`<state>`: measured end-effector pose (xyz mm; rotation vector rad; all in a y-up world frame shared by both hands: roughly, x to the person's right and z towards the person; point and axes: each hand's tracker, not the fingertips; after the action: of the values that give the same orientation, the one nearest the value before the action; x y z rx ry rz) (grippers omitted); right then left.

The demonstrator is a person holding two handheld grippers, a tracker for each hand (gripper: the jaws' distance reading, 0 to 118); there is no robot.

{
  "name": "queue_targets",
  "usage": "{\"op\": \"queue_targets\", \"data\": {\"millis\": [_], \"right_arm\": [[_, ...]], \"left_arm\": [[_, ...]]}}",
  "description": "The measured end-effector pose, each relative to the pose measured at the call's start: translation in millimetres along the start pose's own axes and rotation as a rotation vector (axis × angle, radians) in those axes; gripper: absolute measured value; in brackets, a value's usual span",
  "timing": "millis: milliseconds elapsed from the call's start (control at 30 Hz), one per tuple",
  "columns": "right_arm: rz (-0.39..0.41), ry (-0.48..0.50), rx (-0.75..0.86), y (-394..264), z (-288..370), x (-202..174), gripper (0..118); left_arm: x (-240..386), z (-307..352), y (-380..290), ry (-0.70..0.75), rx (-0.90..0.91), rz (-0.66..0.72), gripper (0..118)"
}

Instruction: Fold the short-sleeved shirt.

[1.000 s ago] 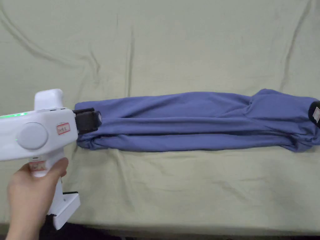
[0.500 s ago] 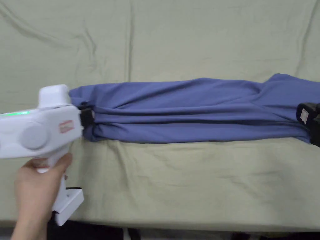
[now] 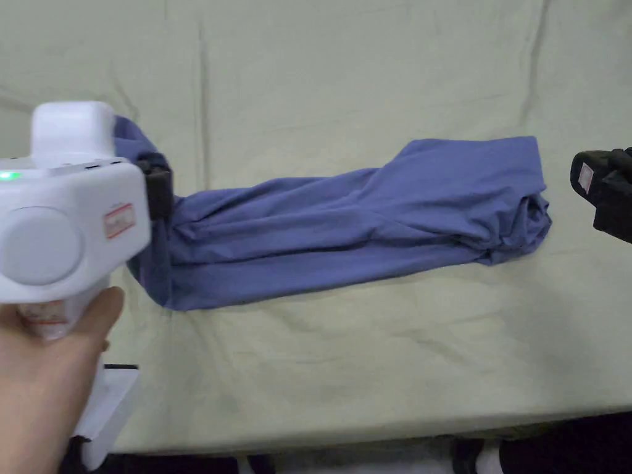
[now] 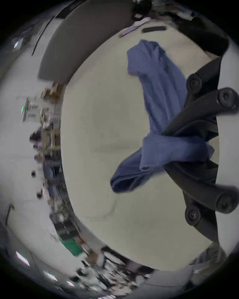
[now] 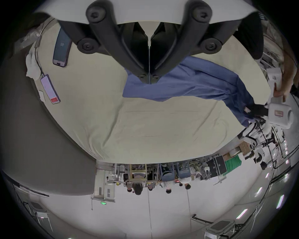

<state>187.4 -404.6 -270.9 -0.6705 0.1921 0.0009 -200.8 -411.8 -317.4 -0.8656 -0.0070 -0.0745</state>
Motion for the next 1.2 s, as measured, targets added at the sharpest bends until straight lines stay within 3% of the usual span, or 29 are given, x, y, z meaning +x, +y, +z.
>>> {"op": "queue_targets", "data": {"millis": [133, 300, 400, 467, 633, 667, 700, 733, 767, 833, 1000, 1100, 1200], "right_arm": [[-0.032, -0.022, 0.015, -3.2, 9.4, 17.4, 4], [-0.056, -0.031, -0.002, -6.4, 3.5, 33.3, 4], [-0.059, -0.021, -0.018, -7.7, -2.5, 35.7, 4], [-0.057, -0.014, -0.026, -8.5, -6.0, 32.4, 4], [-0.06, 0.014, -0.045, -11.4, -17.3, 25.7, 4], [-0.066, 0.025, -0.051, -12.5, -19.3, 24.5, 4], [-0.069, 0.031, -0.053, -15.9, -21.1, 24.2, 4], [-0.07, 0.035, -0.057, -17.7, -21.8, 22.5, 4], [-0.067, 0.037, -0.062, -19.1, -21.6, 21.0, 4], [-0.056, 0.031, -0.077, -22.0, -20.8, 18.5, 4], [-0.044, -0.014, -0.123, -27.3, -21.1, 25.4, 4], [-0.045, -0.026, -0.133, -28.4, -20.6, 28.8, 4], [-0.034, -0.035, -0.132, -27.9, -20.1, 28.0, 4]], "left_arm": [[92.0, -48.2, 6.1, -0.218, -0.093, -0.106, 7], [139.5, -99.8, 6.2, -0.265, -0.235, -0.122, 10], [116.6, -101.4, 6.0, -0.296, -0.246, -0.035, 44], [92.3, -73.5, 9.5, -0.27, -0.212, -0.019, 76], [21.2, 16.6, 24.0, -0.181, -0.002, 0.051, 81], [11.9, 11.5, 23.9, -0.167, 0.006, 0.059, 79], [6.8, 4.6, 23.0, -0.169, 0.005, 0.066, 66], [4.4, -14.1, 25.7, -0.18, -0.016, 0.063, 24], [8.4, -30.2, 26.1, -0.2, -0.083, 0.07, 0], [32.1, -62.8, 18.2, -0.218, -0.099, 0.065, 0], [120.8, -119.1, -6.3, -0.323, -0.289, -0.104, 0], [165.2, -102.9, -17.5, -0.257, -0.233, -0.248, 0], [190.7, -85.3, -19.5, -0.277, -0.199, -0.276, 0]]}}
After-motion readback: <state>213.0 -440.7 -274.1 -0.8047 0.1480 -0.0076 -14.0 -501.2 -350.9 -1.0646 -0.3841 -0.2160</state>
